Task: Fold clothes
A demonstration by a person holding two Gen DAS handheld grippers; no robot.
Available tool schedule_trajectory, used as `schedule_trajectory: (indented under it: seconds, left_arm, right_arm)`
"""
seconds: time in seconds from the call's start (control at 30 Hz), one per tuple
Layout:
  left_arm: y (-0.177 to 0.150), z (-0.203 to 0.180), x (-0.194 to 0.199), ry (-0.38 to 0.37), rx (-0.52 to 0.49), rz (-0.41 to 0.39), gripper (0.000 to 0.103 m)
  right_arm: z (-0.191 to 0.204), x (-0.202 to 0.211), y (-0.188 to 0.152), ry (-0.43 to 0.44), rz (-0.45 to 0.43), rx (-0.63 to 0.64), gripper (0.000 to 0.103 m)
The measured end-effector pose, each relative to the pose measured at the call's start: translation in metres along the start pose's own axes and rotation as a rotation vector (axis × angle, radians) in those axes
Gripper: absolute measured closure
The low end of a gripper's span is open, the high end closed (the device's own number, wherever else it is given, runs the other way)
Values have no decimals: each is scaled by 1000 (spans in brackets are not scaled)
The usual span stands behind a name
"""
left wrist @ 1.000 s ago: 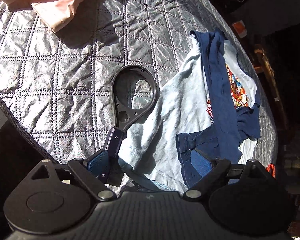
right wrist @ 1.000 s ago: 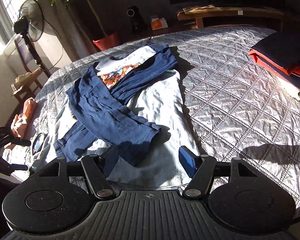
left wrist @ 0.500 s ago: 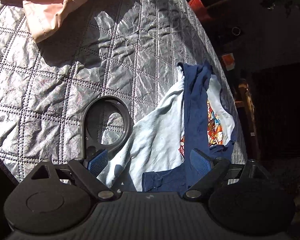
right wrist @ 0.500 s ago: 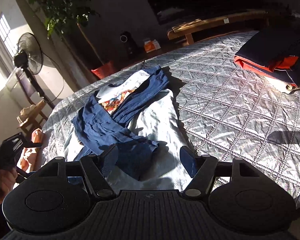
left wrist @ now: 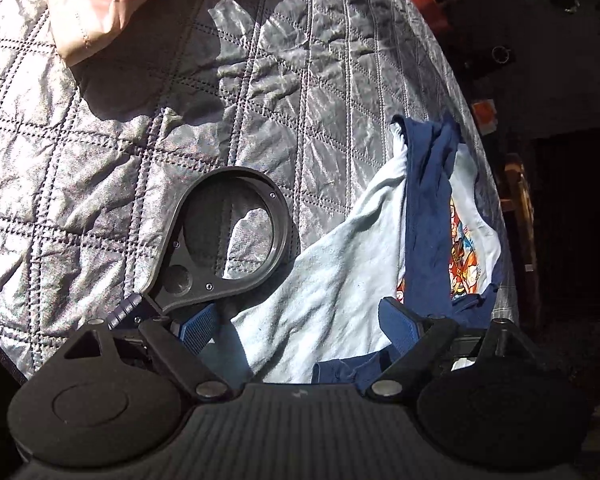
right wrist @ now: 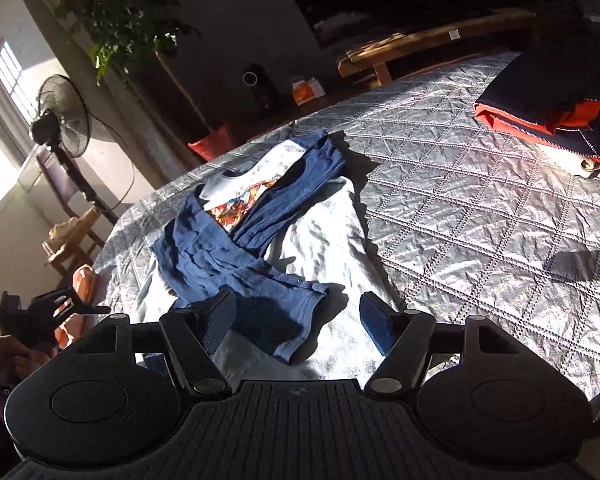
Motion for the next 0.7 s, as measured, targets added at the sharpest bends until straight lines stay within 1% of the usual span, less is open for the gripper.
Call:
schedule_trajectory:
  seconds: [0.03, 0.13, 0.2, 0.23, 0.27, 0.3, 0.33, 0.37, 0.4, 0.43, 0.53, 0.6, 0.63, 0.67, 0.7]
  left_arm:
    - [5, 0, 1, 16, -4, -16, 25]
    - [25, 4, 7, 72, 2, -96, 25]
    - [36, 10, 9, 74, 23, -128, 25]
    - [41, 13, 11, 87, 25, -145, 27]
    - [44, 14, 15, 132, 17, -173, 26]
    - [46, 15, 20, 207, -1, -210, 26]
    - [47, 17, 24, 254, -7, -234, 26]
    - [47, 20, 28, 276, -2, -246, 25]
    - [46, 21, 31, 281, -6, -241, 25]
    - [42, 20, 32, 267, -28, -216, 25]
    - [15, 2, 29, 258, -192, -133, 24]
    - [-4, -8, 24, 284, -318, -88, 21]
    - [-13, -10, 21, 296, -360, -70, 20]
    - [-19, -9, 18, 302, -372, -53, 19]
    - [-24, -6, 18, 297, -365, -44, 19]
  right_arm:
    - [0, 0, 0, 0, 1, 1, 29]
    - [-3, 1, 0, -4, -1, -14, 29]
    - [-5, 1, 1, -5, 1, -24, 29]
    - [-6, 1, 1, -5, 2, -30, 29]
    - [-7, 1, 1, -6, 3, -35, 28]
    - [-8, 1, 1, -7, 6, -39, 28]
    - [-9, 0, 1, -8, 8, -42, 28]
    - [-10, -1, 1, -7, 17, -52, 27]
    - [-11, -3, 2, -7, 26, -61, 26]
    - [-14, -7, 2, -8, 48, -76, 24]
    - [-22, -22, 3, -49, 134, -126, 24]
    - [-30, -32, 1, -78, 202, -169, 24]
    - [-34, -37, 0, -92, 236, -190, 24]
    - [-38, -42, -1, -107, 270, -211, 24]
    - [-45, -45, -3, -109, 292, -258, 24]
Point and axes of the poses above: each gripper's, at about its wrist camera, not at the fingertips, and x roughly against the way its jaws point, z to its left, y to its top, the point moved 1 cm from there along -x, roughly the way its jaws point, and after that the axes turned 4 degrees about -z, right-handed, at the moved point
